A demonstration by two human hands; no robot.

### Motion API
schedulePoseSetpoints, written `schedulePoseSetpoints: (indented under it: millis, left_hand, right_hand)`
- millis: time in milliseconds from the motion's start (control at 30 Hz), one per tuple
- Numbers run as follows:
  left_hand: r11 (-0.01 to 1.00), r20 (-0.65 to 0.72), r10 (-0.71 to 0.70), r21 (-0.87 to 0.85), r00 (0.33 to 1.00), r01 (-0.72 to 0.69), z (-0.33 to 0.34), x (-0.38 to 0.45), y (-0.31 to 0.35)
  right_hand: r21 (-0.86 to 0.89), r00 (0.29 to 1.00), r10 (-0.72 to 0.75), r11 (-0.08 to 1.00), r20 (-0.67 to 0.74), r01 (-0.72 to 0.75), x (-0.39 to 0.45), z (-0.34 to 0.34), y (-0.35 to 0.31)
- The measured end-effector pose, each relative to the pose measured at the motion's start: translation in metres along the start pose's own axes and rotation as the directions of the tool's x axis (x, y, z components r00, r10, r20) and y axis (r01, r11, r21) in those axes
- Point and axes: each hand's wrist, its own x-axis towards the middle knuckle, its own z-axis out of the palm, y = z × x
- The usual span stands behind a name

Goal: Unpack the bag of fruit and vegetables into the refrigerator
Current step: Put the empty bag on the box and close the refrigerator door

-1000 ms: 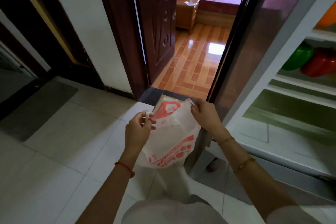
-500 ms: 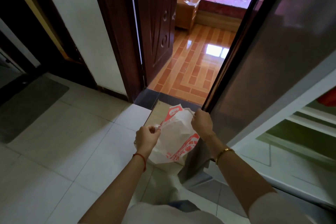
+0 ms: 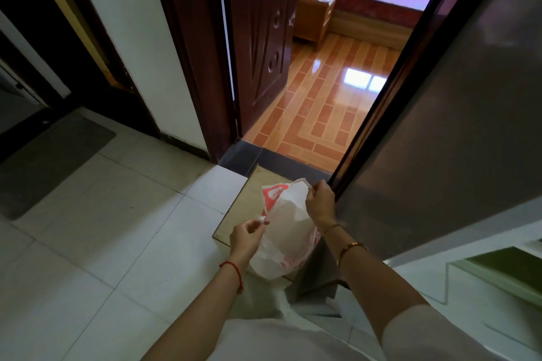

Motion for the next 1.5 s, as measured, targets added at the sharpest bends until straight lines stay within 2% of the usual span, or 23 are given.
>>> schedulePoseSetpoints:
  millis: [233,367,500,600,700,800,900,1000,1100,1333,1500]
  left_hand:
    - [0.998,0.022,0.034,-0.046,0.999,-0.033,0.001,0.016,0.009]
    - [1.0,0.065,-0.02,0.023,0.998,0.018,0.003,0.025,0.005]
    - [0.993,0.191,-0.09,0.091,0.977,0.074,0.004,0.026,0.002]
    - [0.983,0.267,-0.123,0.165,0.956,0.08,0.003,0.024,0.003]
    - [0.967,0.27,-0.101,0.252,0.957,0.031,0.001,0.022,0.005]
    - [0.939,0.21,0.001,0.336,0.978,-0.073,-0.007,0.018,0.014]
    - [0.873,0.177,0.194,0.417,0.965,-0.252,-0.018,0.011,0.03]
    - [0.745,0.151,0.402,0.519,0.903,-0.419,-0.032,0.003,0.044]
    - [0.653,0.164,0.532,0.545,0.831,-0.526,-0.047,-0.006,0.051]
    - [0.517,0.222,0.67,0.545,0.709,-0.66,-0.078,-0.042,0.054]
    - [0.459,0.297,0.716,0.482,0.632,-0.747,-0.098,-0.075,0.047]
  right_hand:
    - [0.078,1.0,-0.011,0.997,-0.014,0.012,0.024,0.009,-0.008]
    - [0.06,0.997,0.046,0.997,0.066,-0.05,0.03,0.01,-0.004]
    - [-0.006,0.983,0.096,0.995,0.157,-0.096,0.026,0.006,-0.002]
    - [-0.008,0.979,0.121,0.993,0.162,-0.121,0.021,0.004,-0.001]
    - [0.03,0.986,0.108,0.993,0.128,-0.112,0.017,-0.001,-0.001]
    - [0.027,0.996,0.035,0.999,0.085,-0.038,0.011,-0.012,0.001]
    - [0.01,0.998,-0.048,0.999,0.05,0.047,-0.001,-0.025,-0.001]
    - [0.008,0.993,-0.099,0.995,0.068,0.098,-0.019,-0.041,-0.01]
    - [0.004,0.984,-0.157,0.988,0.085,0.157,-0.042,-0.058,-0.018]
    - [-0.057,0.969,-0.247,0.968,-0.006,0.246,-0.128,-0.101,-0.045]
    - [-0.134,0.969,-0.23,0.967,-0.084,0.218,-0.187,-0.117,-0.041]
